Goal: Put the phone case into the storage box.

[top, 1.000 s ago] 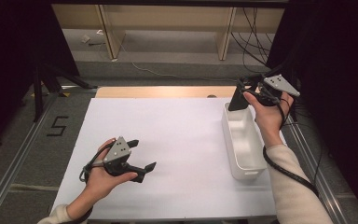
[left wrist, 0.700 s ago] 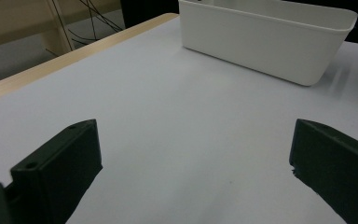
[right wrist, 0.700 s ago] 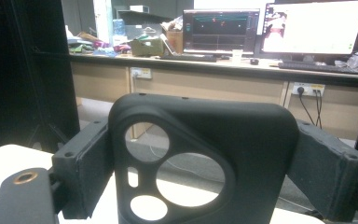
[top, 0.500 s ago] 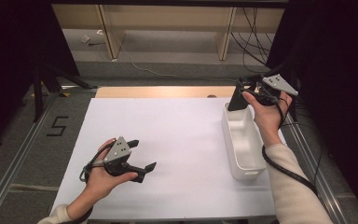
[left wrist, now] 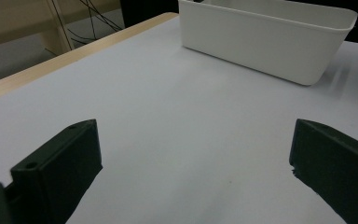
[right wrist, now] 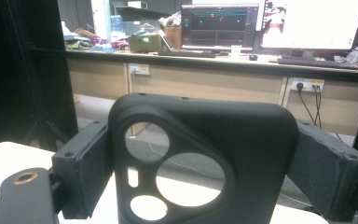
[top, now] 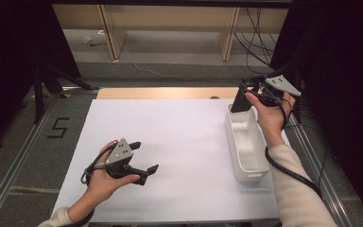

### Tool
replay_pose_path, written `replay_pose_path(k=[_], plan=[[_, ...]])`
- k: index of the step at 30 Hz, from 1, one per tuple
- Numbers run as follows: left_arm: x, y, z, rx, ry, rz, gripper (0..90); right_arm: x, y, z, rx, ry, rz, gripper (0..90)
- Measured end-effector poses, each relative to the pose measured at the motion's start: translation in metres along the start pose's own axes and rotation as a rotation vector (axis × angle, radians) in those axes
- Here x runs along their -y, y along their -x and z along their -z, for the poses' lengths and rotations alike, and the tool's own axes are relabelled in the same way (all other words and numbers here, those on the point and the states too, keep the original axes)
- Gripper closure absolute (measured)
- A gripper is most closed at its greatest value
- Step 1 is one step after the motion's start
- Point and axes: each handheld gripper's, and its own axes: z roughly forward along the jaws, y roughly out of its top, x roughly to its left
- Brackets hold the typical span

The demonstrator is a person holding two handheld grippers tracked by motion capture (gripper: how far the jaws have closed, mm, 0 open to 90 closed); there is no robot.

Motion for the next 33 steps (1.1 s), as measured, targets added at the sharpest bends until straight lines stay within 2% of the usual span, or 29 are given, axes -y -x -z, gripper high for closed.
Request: replay_pose_path(k=[33], plan=[[0.0001,0.0,0.0,0.001,0.0,0.0,1.9,0.0066,0.003,-0.0076,0.011,-0.021,0.008,15.4]])
